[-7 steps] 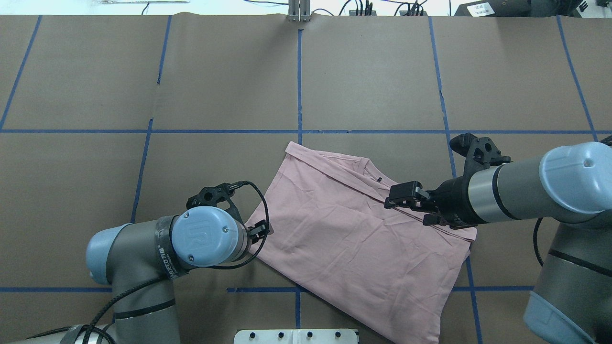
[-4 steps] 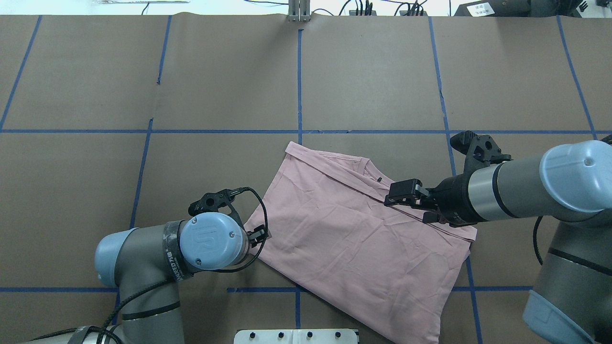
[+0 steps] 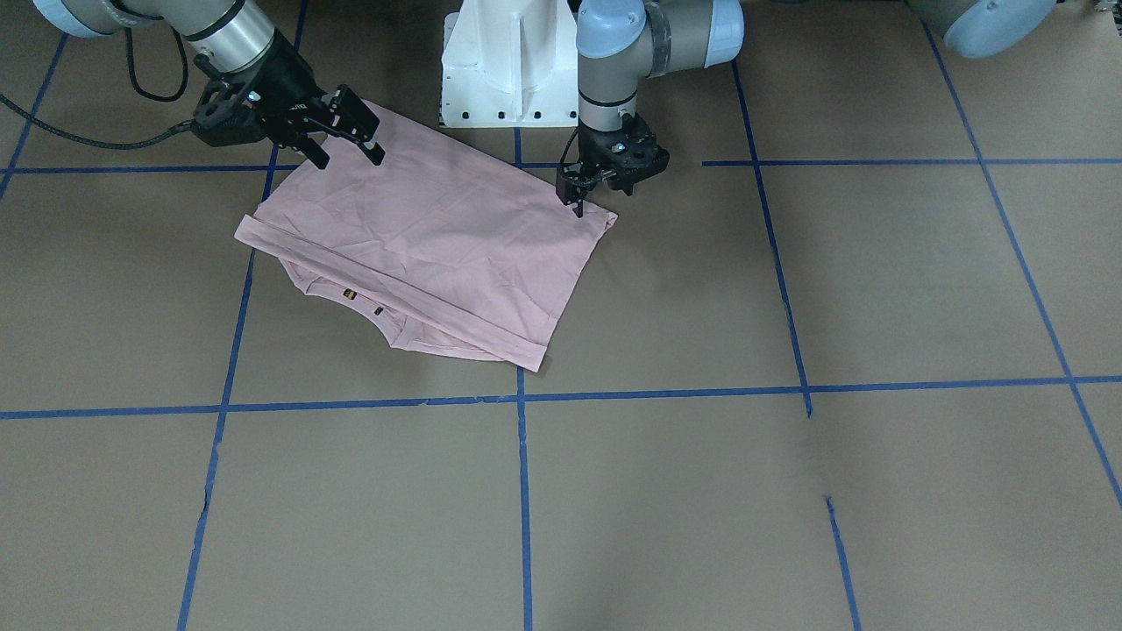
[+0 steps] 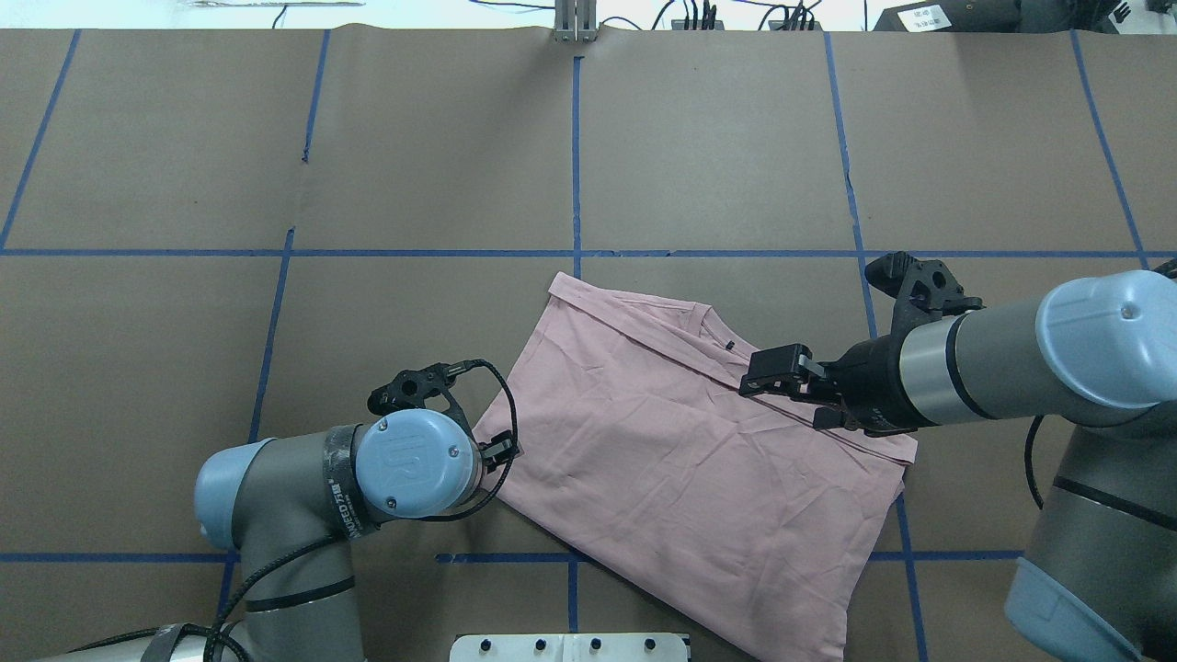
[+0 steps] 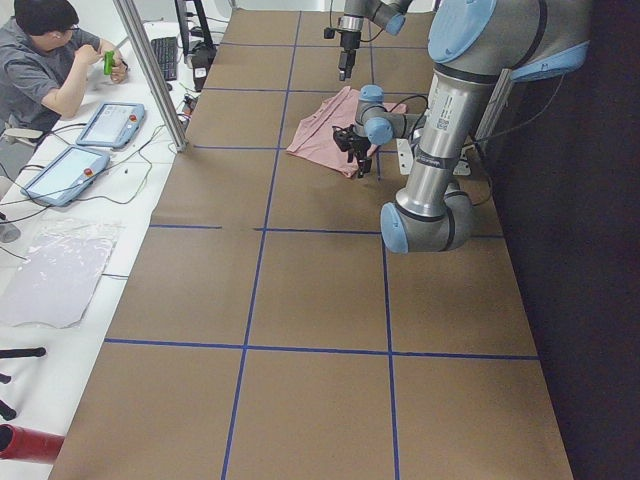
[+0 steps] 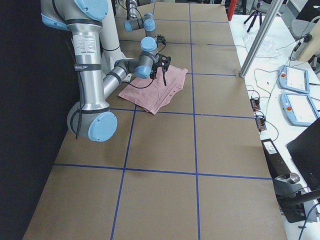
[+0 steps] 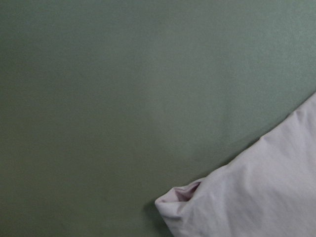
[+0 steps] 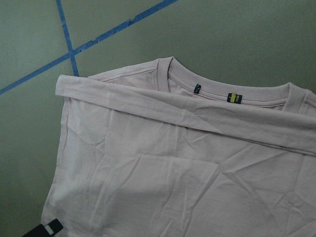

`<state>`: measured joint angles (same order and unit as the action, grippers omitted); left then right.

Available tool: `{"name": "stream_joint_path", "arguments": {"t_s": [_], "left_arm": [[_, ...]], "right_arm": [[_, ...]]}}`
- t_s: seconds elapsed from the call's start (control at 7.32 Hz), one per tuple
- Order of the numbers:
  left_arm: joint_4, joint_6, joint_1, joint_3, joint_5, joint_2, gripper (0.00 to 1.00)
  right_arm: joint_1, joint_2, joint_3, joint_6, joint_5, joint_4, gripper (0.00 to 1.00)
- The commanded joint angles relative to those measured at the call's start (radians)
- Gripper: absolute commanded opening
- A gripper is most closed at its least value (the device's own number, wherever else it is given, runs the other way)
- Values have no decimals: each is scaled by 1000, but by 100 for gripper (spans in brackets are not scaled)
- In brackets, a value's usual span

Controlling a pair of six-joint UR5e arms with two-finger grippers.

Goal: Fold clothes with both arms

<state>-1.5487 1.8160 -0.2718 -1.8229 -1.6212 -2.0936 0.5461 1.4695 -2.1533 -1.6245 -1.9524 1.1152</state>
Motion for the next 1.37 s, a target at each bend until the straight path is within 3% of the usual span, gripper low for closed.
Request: {"name": "stream_joint_path", "arguments": {"t_s": [0.0,0.41,0.68,0.82,1.09,1.23], "left_arm": [[-14,-3,-3,13,11,-5,94],[-57,-7,-7,51,24,-8,91],[-63,-7,-7,54,24,-8,79],[-62,-7,-9,54,24,-8,62],[-57,-12,-10,25,27,-6,0],[-57,-14,-17,24,26,-6,0]], "right_arm": [[0,0,4,0,0,0,100],[0,0,9,0,0,0,100],[0,0,7,0,0,0,100],[0,0,6,0,0,0,100],[1,-5,6,0,0,0,100],[2,-5,7,0,0,0,100]]}}
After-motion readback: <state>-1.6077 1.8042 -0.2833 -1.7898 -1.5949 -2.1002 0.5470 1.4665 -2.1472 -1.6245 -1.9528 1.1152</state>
